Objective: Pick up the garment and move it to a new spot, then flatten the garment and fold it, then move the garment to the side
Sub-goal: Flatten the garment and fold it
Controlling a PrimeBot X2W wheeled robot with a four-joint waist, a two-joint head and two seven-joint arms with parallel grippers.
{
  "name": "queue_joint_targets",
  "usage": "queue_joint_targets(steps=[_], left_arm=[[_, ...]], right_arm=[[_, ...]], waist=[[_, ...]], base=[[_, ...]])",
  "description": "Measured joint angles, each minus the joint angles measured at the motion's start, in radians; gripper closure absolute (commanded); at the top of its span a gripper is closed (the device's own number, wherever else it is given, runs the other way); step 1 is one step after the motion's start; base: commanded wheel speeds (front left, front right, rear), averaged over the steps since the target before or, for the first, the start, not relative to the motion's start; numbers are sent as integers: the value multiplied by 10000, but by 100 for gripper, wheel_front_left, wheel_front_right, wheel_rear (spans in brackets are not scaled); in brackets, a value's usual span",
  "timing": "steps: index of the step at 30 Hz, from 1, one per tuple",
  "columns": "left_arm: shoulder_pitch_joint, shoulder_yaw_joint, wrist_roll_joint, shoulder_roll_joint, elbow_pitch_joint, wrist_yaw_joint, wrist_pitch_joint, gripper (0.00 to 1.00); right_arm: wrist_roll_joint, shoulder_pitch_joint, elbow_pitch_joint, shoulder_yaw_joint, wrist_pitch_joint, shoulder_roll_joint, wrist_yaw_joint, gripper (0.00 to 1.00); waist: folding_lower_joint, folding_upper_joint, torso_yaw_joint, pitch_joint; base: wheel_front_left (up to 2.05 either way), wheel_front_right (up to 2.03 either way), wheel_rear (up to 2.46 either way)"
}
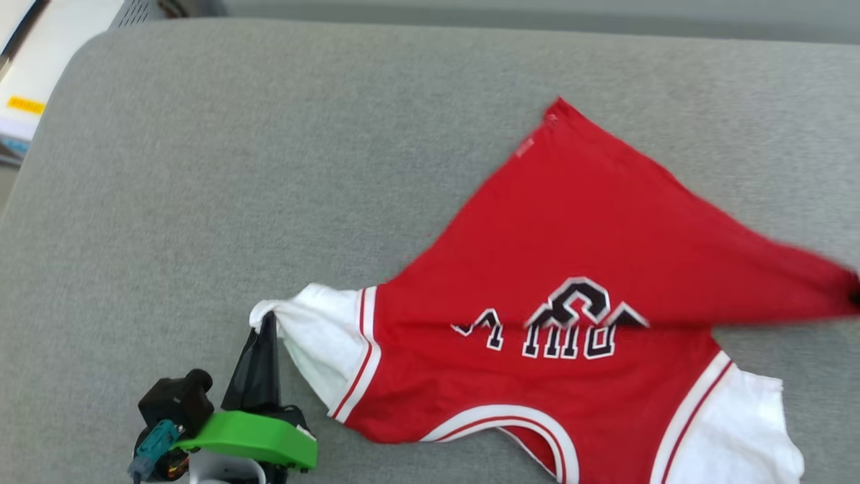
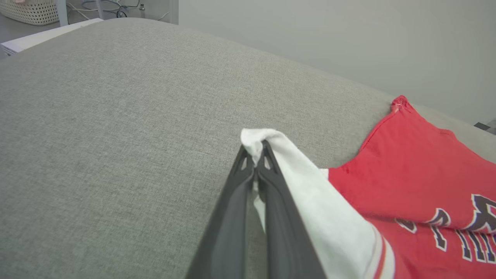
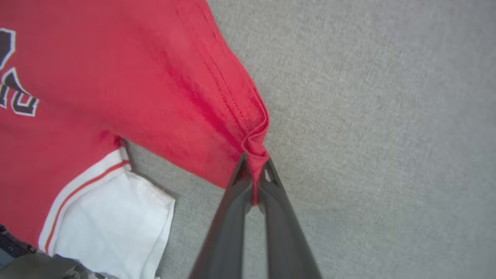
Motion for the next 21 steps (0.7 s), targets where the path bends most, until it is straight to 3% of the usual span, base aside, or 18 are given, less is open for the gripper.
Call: queue_joint_targets(steps=[2,8,17,18,19,21], left_arm=[[210,65,-31,128,-127,75,94,100],[369,86,-104,224,-228,134,240,100],[451,29,-117,320,-240,176,299,100],[454,29,-117,341,-238,178,299,100],[456,25,-117,355,-238,178,299,100],[458,8,-117,362,-245,207,301,100]], right_arm=[[267,1681,-42,-132,-382,-215,0,100],[606,3833,2,-288,-629,-52,2,100],[69,5183,738,-675,-1187,1513,4,100],[-36,5183,803,-840,-1296,1643,6,82],[-77,5183,849,-1009,-1331,1745,8,0],[-222,5177,802,-1381,-1507,1831,8,0]], waist=[[0,0,-335,-369],[0,0,-674,-814],[0,0,-860,-1054],[0,0,-874,-1070],[0,0,-888,-1092],[0,0,-897,-1130]], base=[[0,0,0],[0,0,0],[0,0,0],[0,0,0],[0,0,0],[0,0,0]])
